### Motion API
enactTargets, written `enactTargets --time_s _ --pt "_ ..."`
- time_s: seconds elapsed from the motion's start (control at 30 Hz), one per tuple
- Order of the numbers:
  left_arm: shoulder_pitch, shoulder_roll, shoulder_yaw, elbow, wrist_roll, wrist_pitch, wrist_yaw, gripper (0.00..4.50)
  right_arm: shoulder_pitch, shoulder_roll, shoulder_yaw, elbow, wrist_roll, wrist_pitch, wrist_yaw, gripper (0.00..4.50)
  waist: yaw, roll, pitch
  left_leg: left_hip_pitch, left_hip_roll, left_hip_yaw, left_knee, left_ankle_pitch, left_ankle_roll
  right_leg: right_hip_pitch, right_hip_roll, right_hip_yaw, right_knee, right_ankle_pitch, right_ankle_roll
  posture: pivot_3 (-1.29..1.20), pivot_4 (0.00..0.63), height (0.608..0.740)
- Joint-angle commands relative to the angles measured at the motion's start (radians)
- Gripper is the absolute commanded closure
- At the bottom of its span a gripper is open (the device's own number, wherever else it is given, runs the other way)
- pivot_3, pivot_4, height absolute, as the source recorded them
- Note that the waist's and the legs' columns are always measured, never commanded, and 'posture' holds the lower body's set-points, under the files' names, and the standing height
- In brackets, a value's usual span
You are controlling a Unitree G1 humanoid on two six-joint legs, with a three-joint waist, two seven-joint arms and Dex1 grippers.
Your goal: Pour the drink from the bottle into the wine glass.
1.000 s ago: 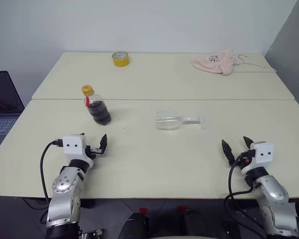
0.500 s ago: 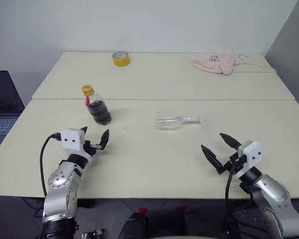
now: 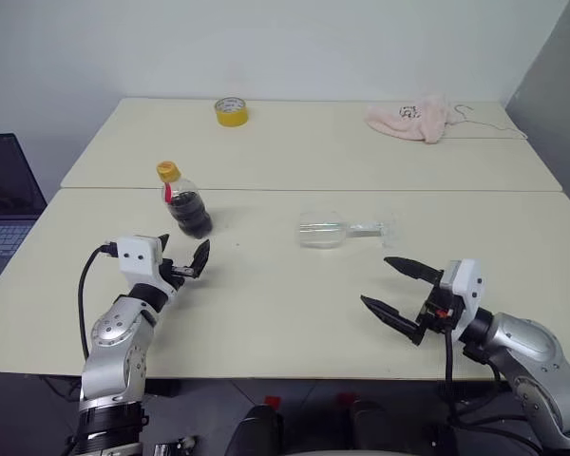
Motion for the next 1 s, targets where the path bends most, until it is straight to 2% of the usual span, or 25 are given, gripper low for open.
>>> enactTargets --time_s 0.03,0.37,0.63,1.0 --pt "-0.012 0.02 0.008 -0.007 0.001 0.002 -0.003 0.03 -0.033 -0.003 0.009 -0.006 -0.028 -0.007 -0.004 0.0 0.0 0.0 0.0 0.0 0.0 0.0 0.0 0.0 0.0 0.0 0.0 0.0 0.0 0.0 0.0 0.0 0.15 0.74" --pt "-0.054 0.014 0.02 -0.014 -0.009 0.07 0.038 0.03 -0.125 0.019 0.028 0.036 -0.02 0.023 0.001 0.0 0.0 0.0 0.001 0.0 0.0 -0.001 0.0 0.0 0.0 0.0 0.0 -0.001 0.0 0.0 0.0 0.0 0.15 0.74" --pt "-0.145 0.045 0.004 0.108 0.048 0.012 0.038 0.03 -0.204 0.033 0.059 0.01 0.0 0.094 -0.012 0.0 -0.001 -0.001 0.001 -0.001 -0.001 -0.002 0.0 0.0 0.0 0.0 -0.001 -0.002 0.0 0.0 0.0 0.0 0.15 0.74" --pt "-0.268 0.022 -0.007 0.301 0.06 -0.065 0.022 0.03 -0.287 0.052 0.067 -0.004 0.008 0.161 -0.033 0.0 0.0 -0.002 0.002 -0.001 -0.001 -0.004 0.001 0.0 0.0 0.0 -0.001 -0.004 0.0 0.0 0.0 0.0 0.15 0.74"
